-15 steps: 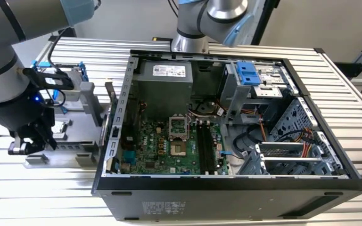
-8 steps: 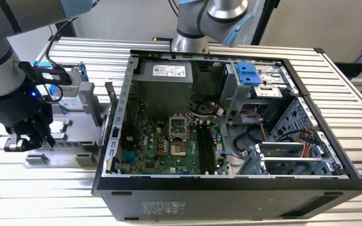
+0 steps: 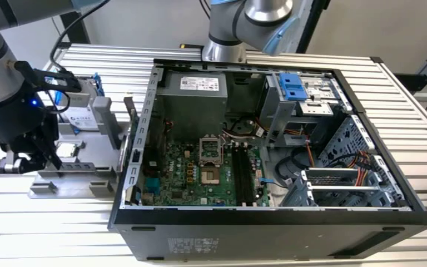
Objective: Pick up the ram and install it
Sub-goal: 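Pick up the ram and move it above insertion slot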
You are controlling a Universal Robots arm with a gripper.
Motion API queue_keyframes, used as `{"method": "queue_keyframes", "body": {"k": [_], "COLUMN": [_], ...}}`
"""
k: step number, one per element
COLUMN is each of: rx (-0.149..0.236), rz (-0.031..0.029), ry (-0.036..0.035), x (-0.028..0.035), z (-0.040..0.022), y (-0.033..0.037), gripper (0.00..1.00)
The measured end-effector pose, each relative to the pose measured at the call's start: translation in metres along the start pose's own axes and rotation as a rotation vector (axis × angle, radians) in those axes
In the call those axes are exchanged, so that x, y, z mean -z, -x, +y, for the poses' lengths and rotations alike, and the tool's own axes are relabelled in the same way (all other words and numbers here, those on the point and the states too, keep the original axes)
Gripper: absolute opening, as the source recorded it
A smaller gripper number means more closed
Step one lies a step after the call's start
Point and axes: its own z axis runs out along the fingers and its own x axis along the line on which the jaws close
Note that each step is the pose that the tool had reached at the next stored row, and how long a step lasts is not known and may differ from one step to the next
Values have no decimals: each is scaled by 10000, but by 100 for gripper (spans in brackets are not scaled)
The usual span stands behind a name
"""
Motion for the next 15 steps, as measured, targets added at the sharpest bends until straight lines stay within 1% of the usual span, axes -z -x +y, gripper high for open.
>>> {"method": "queue_keyframes", "body": {"k": [15], "rx": [0], "rz": [1], "ry": [1], "x": [320], "z": [5], "y": [8], "gripper": [0]}}
